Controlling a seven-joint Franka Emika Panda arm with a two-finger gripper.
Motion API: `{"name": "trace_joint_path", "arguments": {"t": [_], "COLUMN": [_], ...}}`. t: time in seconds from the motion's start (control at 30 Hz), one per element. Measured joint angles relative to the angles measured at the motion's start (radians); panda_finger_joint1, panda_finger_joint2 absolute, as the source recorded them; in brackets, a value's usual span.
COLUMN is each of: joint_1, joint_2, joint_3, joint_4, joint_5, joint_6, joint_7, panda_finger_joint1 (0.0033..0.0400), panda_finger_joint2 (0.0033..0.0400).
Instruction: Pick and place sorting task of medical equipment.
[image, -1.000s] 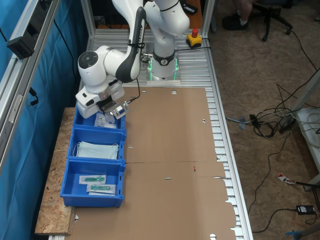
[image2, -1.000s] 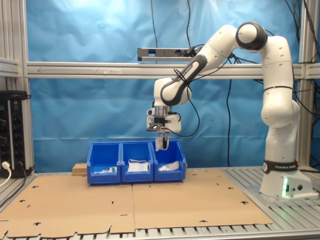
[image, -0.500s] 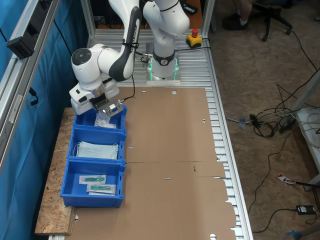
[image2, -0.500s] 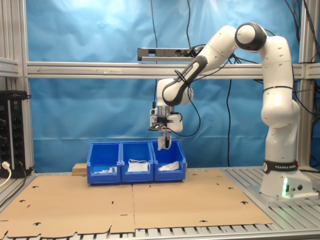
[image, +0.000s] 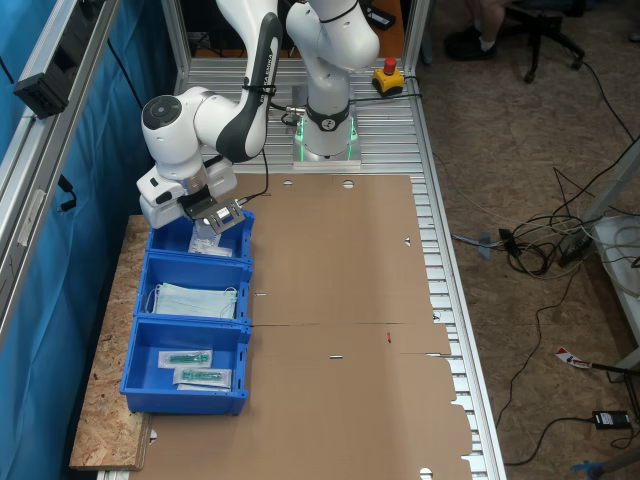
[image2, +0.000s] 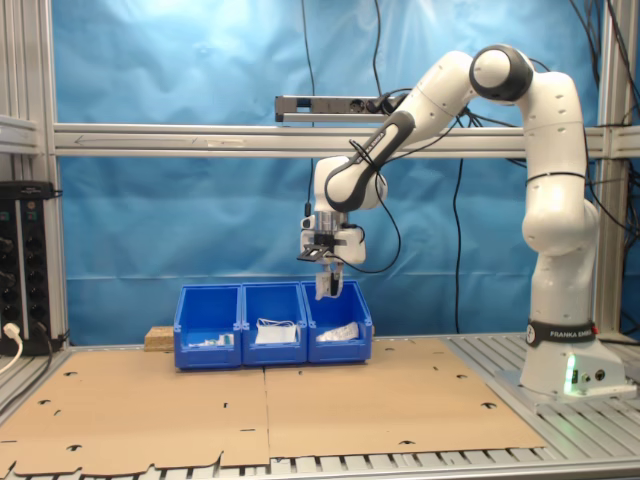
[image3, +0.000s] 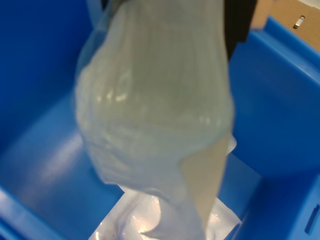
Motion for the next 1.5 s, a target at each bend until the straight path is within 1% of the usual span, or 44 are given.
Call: {"name": "trace_joint_path", "arguments": {"t": [0.77, 1.5], "joint_1": [0.000, 0.000], "joint_2": [0.006, 0.009], "joint_3": [-0.021, -0.022], "joint_4": [0.000, 0.000], "joint_5": [0.000, 0.000], "joint_6": [0.002, 0.002], "joint_7": [0.000, 0.000], "panda_finger_joint1": [0.0059, 0.0059], "panda_finger_joint2": [0.0059, 0.0059]}}
